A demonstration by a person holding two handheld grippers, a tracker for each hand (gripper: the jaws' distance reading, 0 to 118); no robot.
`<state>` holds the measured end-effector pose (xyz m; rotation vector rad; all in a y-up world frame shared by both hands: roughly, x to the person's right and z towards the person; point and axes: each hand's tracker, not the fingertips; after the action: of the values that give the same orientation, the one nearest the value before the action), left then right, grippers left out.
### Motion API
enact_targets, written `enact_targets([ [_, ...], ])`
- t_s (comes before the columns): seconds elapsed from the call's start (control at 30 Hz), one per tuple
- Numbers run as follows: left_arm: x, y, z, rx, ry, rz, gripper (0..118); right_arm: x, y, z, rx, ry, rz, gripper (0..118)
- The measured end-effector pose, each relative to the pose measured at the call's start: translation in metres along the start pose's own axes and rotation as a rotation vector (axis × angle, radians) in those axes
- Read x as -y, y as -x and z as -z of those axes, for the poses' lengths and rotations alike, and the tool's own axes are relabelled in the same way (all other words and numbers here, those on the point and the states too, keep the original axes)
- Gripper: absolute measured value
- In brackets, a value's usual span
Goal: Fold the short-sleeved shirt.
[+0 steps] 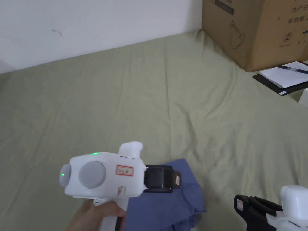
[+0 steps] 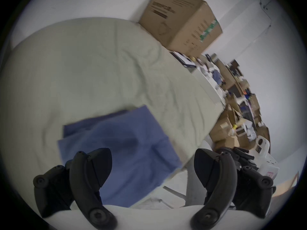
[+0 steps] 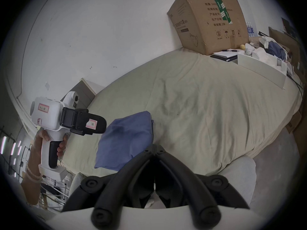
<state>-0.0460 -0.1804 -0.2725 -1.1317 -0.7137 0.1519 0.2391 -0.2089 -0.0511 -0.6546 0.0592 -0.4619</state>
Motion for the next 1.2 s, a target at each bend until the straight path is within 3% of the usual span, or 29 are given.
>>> enact_targets([
  [0.03, -0.001, 0.009, -0.004, -0.03, -0.02, -0.044, 89, 0.0, 0.0, 0.0, -0.001, -0.006, 0.003, 0],
  [0.07, -0.001, 0.015, -0.007, -0.042, -0.045, -0.084, 70, 0.0, 0.001, 0.0, -0.001, -0.008, 0.002, 0],
  [0.13, 0.001, 0.028, -0.006, -0.024, -0.05, -0.143, 9, -0.001, 0.003, 0.002, 0.0, -0.011, -0.004, 0],
  [0.27, 0.014, 0.024, 0.025, -0.022, -0.012, -0.114, 3, 0.001, 0.007, 0.007, -0.011, 0.002, -0.017, 0],
  [0.43, 0.029, -0.006, 0.083, 0.041, 0.074, -0.116, 3, 0.003, 0.011, 0.007, -0.017, 0.018, -0.028, 0],
  [0.67, 0.05, -0.067, 0.114, -0.009, 0.17, 0.152, 3, 0.005, 0.008, 0.004, -0.011, 0.043, -0.022, 0],
  [0.83, 0.063, -0.059, 0.085, 0.207, 0.161, 0.074, 3, 0.001, 0.015, 0.009, -0.015, 0.056, -0.05, 0],
  [1.0, 0.068, -0.015, 0.023, 0.167, 0.009, 0.029, 4, -0.009, 0.031, 0.036, -0.045, 0.102, -0.148, 0],
  [1.07, 0.071, 0.014, -0.002, 0.139, -0.048, -0.042, 27, -0.011, 0.045, 0.053, -0.069, 0.106, -0.213, 0],
  [1.13, 0.076, 0.047, -0.023, 0.11, -0.09, -0.128, 69, -0.013, 0.059, 0.073, -0.099, 0.134, -0.271, 0],
  [1.2, 0.084, 0.075, -0.038, 0.078, -0.122, -0.209, 83, -0.011, 0.073, 0.095, -0.124, 0.146, -0.325, 0],
])
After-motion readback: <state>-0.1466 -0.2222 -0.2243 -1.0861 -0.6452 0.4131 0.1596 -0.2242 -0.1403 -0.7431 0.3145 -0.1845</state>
